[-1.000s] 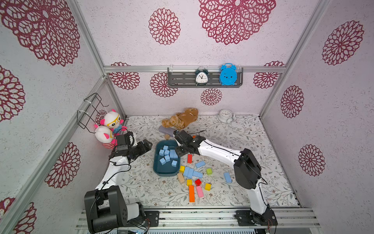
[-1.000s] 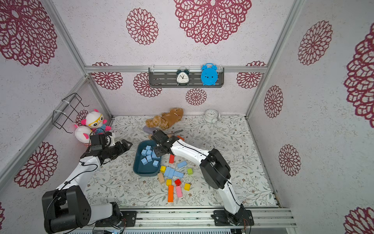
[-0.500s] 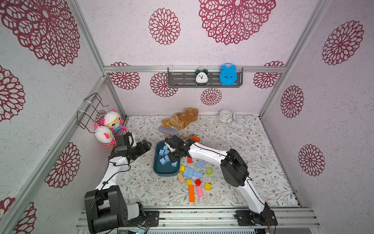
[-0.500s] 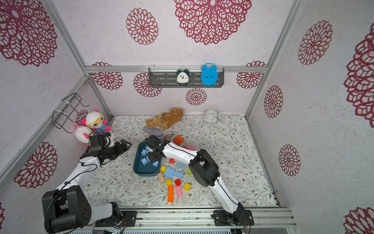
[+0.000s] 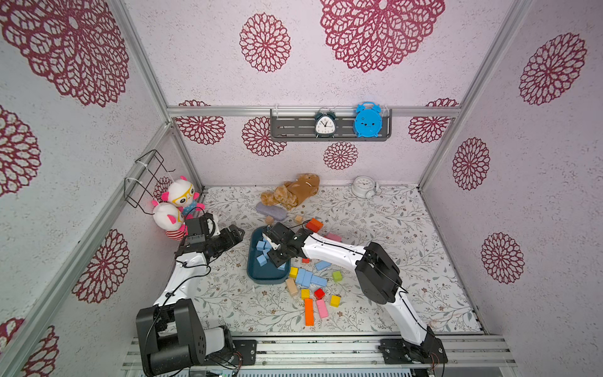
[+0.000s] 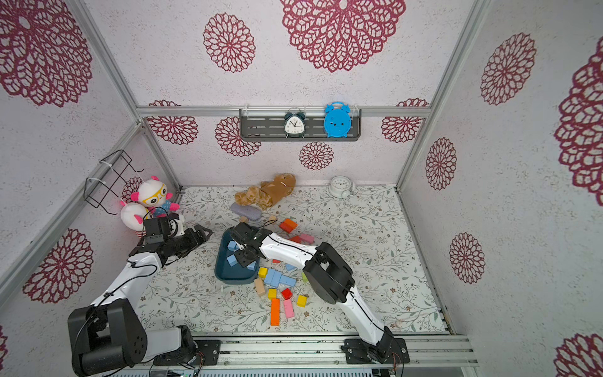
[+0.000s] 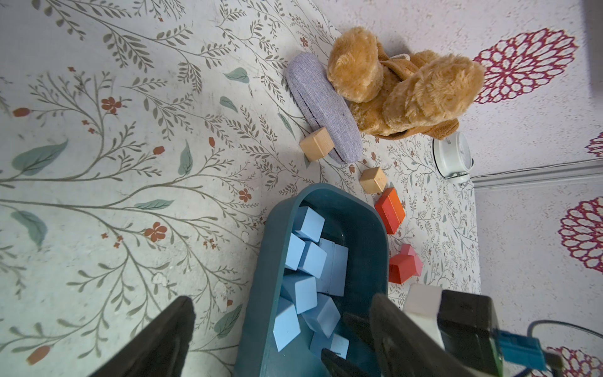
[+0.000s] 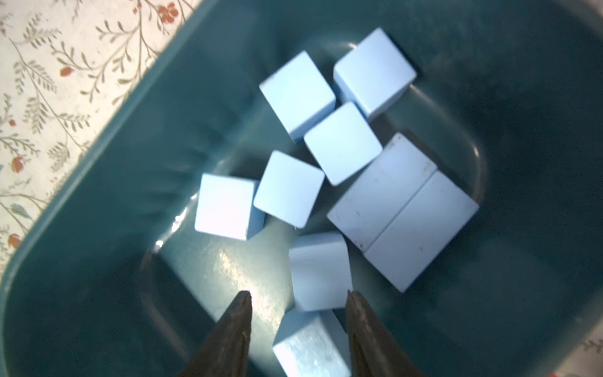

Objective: Pick out the blue building blocks
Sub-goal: Place the building block in the storage box, then pick up the building block from the center of the board.

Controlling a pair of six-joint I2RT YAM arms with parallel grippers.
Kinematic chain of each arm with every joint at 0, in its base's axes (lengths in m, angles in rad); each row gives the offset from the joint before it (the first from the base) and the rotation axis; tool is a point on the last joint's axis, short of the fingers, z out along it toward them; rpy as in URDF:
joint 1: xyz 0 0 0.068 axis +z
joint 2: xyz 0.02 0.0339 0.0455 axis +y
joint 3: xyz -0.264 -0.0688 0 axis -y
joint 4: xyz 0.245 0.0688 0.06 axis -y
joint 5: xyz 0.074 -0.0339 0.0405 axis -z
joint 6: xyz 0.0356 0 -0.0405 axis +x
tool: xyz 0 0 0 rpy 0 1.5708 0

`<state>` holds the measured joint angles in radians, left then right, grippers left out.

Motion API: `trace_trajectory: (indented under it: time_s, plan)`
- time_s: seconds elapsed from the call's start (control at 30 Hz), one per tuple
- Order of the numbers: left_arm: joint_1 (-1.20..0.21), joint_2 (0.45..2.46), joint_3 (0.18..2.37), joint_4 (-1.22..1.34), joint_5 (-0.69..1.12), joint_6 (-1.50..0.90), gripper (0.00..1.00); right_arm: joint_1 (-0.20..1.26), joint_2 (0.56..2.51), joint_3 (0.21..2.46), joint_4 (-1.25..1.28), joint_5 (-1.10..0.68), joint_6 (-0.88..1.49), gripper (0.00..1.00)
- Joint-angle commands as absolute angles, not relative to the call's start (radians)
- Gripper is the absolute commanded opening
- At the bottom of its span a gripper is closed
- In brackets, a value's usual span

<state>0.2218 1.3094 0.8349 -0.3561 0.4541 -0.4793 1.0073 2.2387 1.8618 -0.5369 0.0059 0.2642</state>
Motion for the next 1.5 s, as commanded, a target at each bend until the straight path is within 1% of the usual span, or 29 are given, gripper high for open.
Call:
trace_trajectory:
  time_s: [0.0,0.1,0.2,0.33,0.5,0.77,1.03,1.13,1.27,1.3,1.47]
  plan:
    - [0.224,1.294,0.825,-0.334,0.488,-0.46,0.88,1.008,2.124,1.83,-0.506,0.04,0.285,0.5]
    - [0.205,1.292,0.832,-0.341,0.5,-0.438,0.87,1.007,2.068,1.762,-0.469,0.058,0.301,0.5]
    - [0.156,1.3,0.85,-0.355,0.509,-0.395,0.86,0.996,1.988,1.661,-0.428,0.082,0.331,0.5]
    - [0.039,1.328,0.896,-0.404,0.52,-0.3,0.84,0.97,1.843,1.442,-0.341,0.13,0.406,0.49]
    - [-0.099,1.38,0.959,-0.472,0.508,-0.209,0.83,0.906,1.64,1.151,-0.239,0.135,0.525,0.49]
    - [-0.35,1.537,1.118,-0.607,0.351,-0.072,0.77,0.771,1.318,0.785,-0.157,0.154,0.675,0.49]
    - [-0.59,1.774,1.306,-0.658,0.213,-0.001,0.74,0.747,1.067,0.598,-0.229,0.246,0.747,0.49]
    - [-0.661,1.864,1.38,-0.68,0.165,0.037,0.67,0.746,0.994,0.553,-0.256,0.261,0.778,0.49]
    - [-0.724,1.954,1.467,-0.713,0.107,0.075,0.66,0.746,0.922,0.497,-0.262,0.256,0.812,0.49]
    - [-0.731,2.004,1.483,-0.719,0.1,0.077,0.66,0.746,0.908,0.488,-0.266,0.256,0.819,0.49]
    - [-0.764,2.081,1.548,-0.748,0.093,0.068,0.66,0.746,0.846,0.434,-0.265,0.259,0.839,0.49]
